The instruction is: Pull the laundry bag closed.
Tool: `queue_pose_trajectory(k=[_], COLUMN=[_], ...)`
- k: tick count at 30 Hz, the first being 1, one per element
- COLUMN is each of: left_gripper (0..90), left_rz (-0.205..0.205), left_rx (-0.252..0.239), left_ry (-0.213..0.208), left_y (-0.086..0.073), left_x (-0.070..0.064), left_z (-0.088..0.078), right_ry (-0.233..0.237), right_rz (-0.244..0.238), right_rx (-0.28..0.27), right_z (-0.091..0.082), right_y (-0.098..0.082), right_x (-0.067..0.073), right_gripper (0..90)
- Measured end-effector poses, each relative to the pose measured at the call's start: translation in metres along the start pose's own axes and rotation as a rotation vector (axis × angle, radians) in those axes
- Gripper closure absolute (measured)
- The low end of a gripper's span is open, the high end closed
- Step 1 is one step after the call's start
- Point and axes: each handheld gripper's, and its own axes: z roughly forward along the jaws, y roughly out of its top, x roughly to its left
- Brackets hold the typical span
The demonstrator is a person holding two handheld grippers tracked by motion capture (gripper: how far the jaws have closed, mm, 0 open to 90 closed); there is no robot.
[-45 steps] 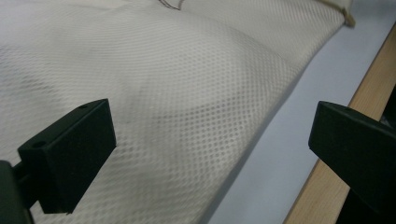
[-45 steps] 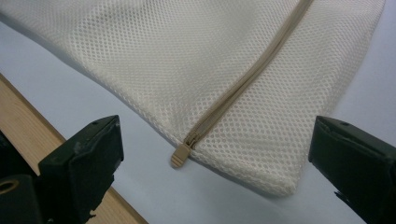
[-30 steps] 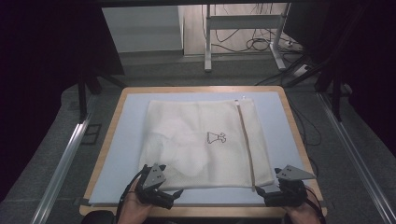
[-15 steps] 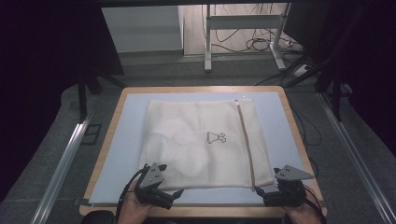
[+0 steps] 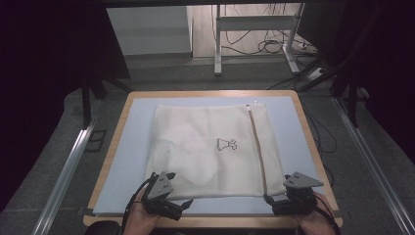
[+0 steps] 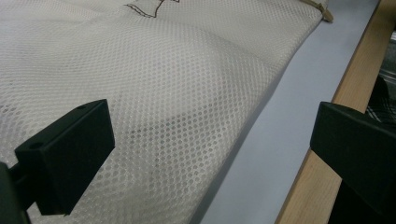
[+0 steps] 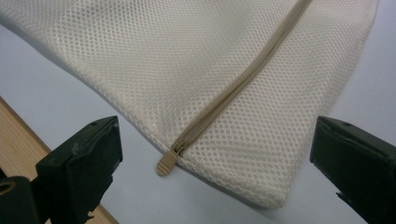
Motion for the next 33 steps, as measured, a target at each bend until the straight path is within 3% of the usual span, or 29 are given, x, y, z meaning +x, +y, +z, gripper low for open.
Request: queue_pose_trajectory(k=[6,11,12,17,26,33], left_gripper=[0.0,0.0,0.0,0.0,0.0,0.0], left_rz=[0.008,0.011,0.013,0.017,0.027,0.032], left_rx=[0.012,0.017,0.018,0.022,0.031,0.036], left_ry=[0.003,0.005,0.005,0.007,0.009,0.008], left_y=[0.0,0.0,0.0,0.0,0.0,0.0], left_x=[0.0,-0.001,-0.001,-0.001,-0.002,-0.002], left_z=[0.0,0.001,0.001,0.001,0.001,0.002], right_ry=[-0.02,-0.044,-0.054,-0.044,-0.016,0.007], right_rz=[-0.011,-0.008,-0.011,-0.035,-0.135,-0.206], right_rx=[0.023,0.037,0.043,0.068,0.104,0.145], right_z=[0.002,0.002,0.001,0.002,0.01,0.02], right_y=[0.003,0.004,0.005,0.005,0.005,0.004], right_x=[0.0,-0.002,-0.003,-0.005,0.006,0.012], right_gripper=[3.6,13.3,19.1,24.2,32.7,31.8])
